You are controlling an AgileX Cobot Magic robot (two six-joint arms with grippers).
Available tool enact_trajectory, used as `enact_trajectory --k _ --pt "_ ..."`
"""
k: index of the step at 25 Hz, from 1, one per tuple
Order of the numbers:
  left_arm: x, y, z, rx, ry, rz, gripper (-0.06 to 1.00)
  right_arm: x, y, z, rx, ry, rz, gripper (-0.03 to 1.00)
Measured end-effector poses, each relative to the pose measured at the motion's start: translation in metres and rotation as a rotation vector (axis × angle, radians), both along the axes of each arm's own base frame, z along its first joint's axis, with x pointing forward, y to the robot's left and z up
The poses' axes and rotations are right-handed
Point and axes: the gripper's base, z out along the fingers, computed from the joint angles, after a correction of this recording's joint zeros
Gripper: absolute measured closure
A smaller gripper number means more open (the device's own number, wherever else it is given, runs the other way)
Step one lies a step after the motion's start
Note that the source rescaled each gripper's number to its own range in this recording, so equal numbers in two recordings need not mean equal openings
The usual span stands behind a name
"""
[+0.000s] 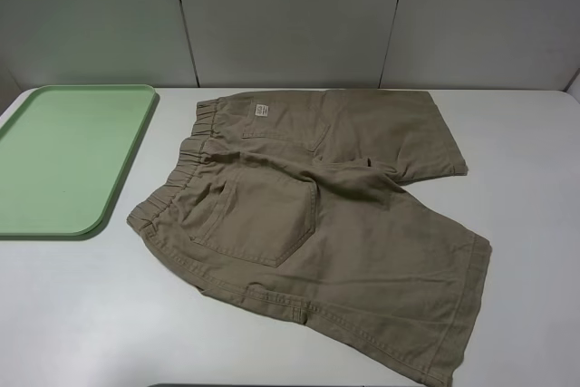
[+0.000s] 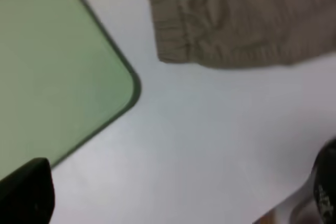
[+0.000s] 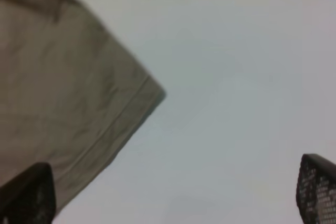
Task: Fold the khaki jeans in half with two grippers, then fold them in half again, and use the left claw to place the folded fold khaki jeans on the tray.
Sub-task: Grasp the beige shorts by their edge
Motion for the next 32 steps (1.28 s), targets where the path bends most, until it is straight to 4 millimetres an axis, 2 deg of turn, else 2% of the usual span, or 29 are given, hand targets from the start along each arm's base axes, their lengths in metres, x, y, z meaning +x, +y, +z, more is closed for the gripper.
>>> enact_trajectory --k 3,7,12,19,23,26,32 --pt "0.023 -0.030 -0.013 0.168 0.060 -0.199 -0.04 0.016 0.013 -0.009 -0.026 0.098 0.128 -0.03" --pt "0.039 -0.076 -0.040 0.280 0.128 -0.416 -0.04 0.028 0.038 -0.021 -0.079 0.166 0.352 -0.03" --pt "0.047 -0.100 -0.062 0.297 0.228 -0.553 -0.04 0.025 0.075 -0.031 -0.153 0.198 0.664 -0.03" --pt "0.052 -0.109 -0.109 0.415 0.395 -0.787 -0.04 0.015 0.110 -0.045 -0.222 0.242 0.907 -0.03" --pt "0.067 -0.113 -0.126 0.464 0.371 -0.817 -0.04 0.012 0.122 -0.052 -0.238 0.272 0.966 -0.03" --pt "0.085 -0.108 -0.137 0.457 0.352 -0.786 -0.03 0.009 0.127 -0.062 -0.250 0.281 1.000 -0.03" --pt "0.119 -0.084 -0.161 0.382 0.381 -0.726 -0.02 0.001 0.121 -0.086 -0.258 0.309 1.011 -0.03"
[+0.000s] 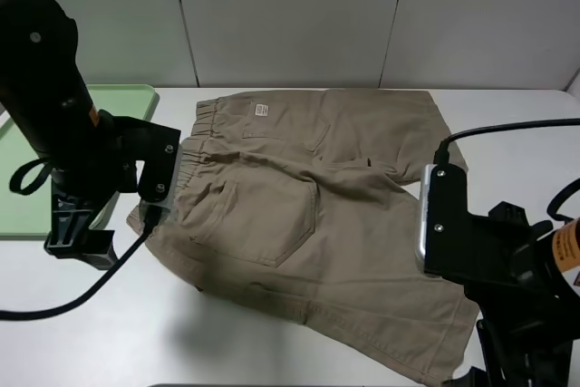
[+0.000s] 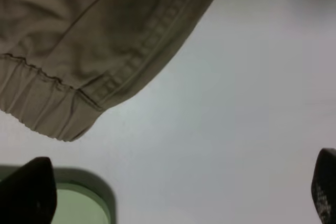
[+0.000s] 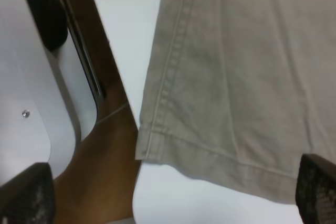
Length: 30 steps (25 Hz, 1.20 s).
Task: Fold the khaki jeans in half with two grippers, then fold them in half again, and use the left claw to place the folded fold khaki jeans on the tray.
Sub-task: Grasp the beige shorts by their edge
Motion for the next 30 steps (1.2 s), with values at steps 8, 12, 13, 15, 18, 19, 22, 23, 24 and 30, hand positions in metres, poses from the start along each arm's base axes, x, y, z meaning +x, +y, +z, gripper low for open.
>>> enact_trajectory --k 8,12,13,15,18,19,22,23,24,30 --pt "0.020 0.000 -0.031 -0.029 0.003 -0.137 -0.01 -0.003 -0.002 -0.013 0.031 -0.002 -0.011 -0.03" --pt "0.030 -0.003 -0.053 -0.017 -0.015 -0.174 0.00 -0.003 -0.001 -0.014 0.049 -0.014 -0.013 -0.03" --pt "0.033 -0.003 -0.059 -0.006 -0.016 -0.188 0.00 -0.003 -0.001 -0.014 0.052 -0.016 -0.013 -0.03" --pt "0.035 -0.003 -0.071 0.013 -0.001 -0.205 0.00 -0.002 0.000 -0.014 0.063 -0.024 -0.013 -0.03" --pt "0.036 -0.002 -0.089 0.043 0.044 -0.245 0.01 -0.001 0.000 -0.013 0.070 -0.030 -0.013 -0.03" --pt "0.036 -0.002 -0.092 0.049 0.050 -0.257 0.01 -0.001 0.000 -0.013 0.072 -0.032 -0.013 -0.03" --pt "0.037 -0.002 -0.096 0.060 0.062 -0.288 0.02 -0.001 0.001 -0.013 0.083 -0.039 -0.014 -0.03" --pt "0.038 -0.002 -0.096 0.063 0.064 -0.300 0.02 0.000 0.001 -0.013 0.085 -0.040 -0.014 -0.03" --pt "0.038 -0.002 -0.097 0.065 0.067 -0.308 0.02 0.000 0.002 -0.013 0.087 -0.039 -0.015 -0.03" --pt "0.038 -0.002 -0.099 0.070 0.072 -0.320 0.03 0.004 0.009 -0.029 0.041 0.011 -0.028 -0.03"
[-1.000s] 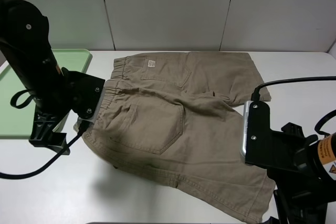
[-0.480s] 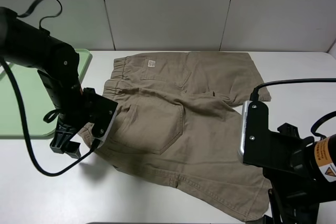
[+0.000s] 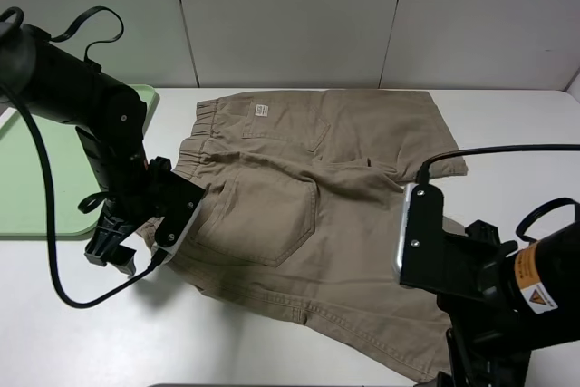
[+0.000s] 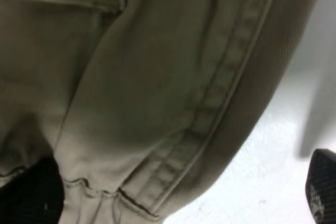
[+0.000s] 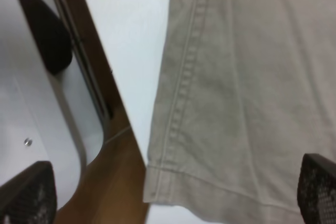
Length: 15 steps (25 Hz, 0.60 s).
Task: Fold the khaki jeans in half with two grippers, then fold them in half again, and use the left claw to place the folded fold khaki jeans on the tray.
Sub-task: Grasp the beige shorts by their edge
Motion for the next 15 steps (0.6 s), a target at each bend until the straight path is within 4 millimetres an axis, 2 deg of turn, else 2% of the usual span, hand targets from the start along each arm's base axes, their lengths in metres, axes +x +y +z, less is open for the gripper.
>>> enact_trajectory --k 7,15 --pt "0.000 0.000 0.000 -0.002 -0.003 -0.001 0.04 0.005 0.014 -0.035 -0.068 0.122 -0.065 -0.03" --pt "0.002 -0.001 0.000 -0.013 -0.021 -0.003 0.05 0.012 0.023 -0.068 -0.116 0.170 -0.110 -0.03"
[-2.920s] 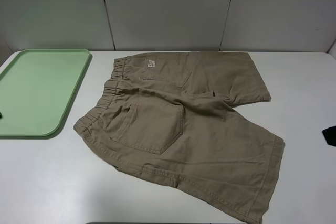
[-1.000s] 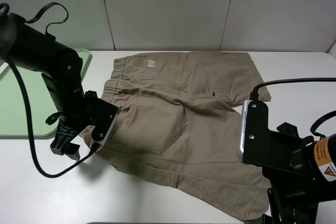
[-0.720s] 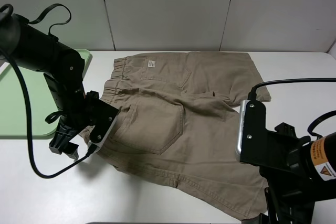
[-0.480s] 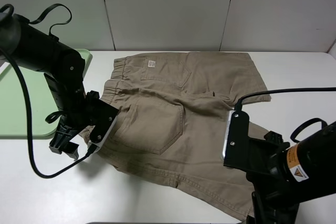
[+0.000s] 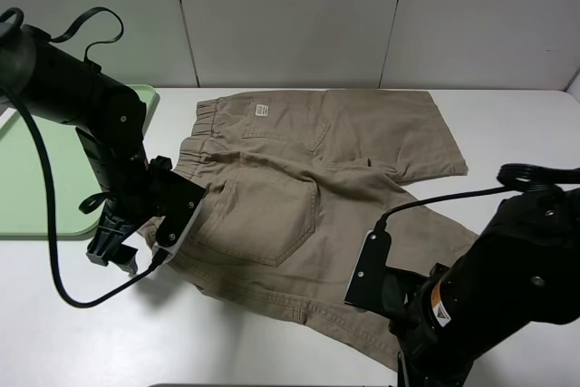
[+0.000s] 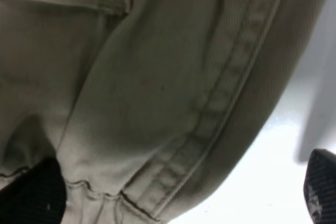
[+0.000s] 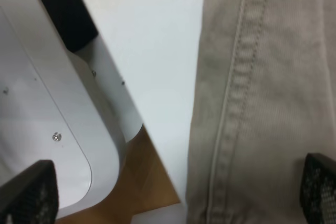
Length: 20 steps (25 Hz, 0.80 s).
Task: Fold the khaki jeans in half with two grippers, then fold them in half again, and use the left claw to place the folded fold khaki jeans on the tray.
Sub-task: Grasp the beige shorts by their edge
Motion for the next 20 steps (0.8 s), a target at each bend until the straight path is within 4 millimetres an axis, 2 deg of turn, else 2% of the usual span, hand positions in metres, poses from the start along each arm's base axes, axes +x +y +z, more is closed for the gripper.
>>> enact_trajectory --k 5,14,17,20 --pt "0.001 0.000 0.000 -0.006 -0.010 0.000 0.09 0.003 0.002 -0.016 -0.027 0.012 -0.009 -0.03" --pt "0.003 -0.001 -0.001 -0.015 -0.023 -0.001 0.16 0.004 0.006 -0.027 -0.070 0.045 -0.050 -0.03" --pt "0.003 -0.001 -0.002 -0.018 -0.031 -0.005 0.22 0.006 0.006 -0.029 -0.081 0.046 -0.060 0.05" --pt "0.005 -0.002 -0.003 -0.023 -0.049 -0.016 0.39 0.007 0.006 -0.030 -0.085 0.033 -0.043 0.20"
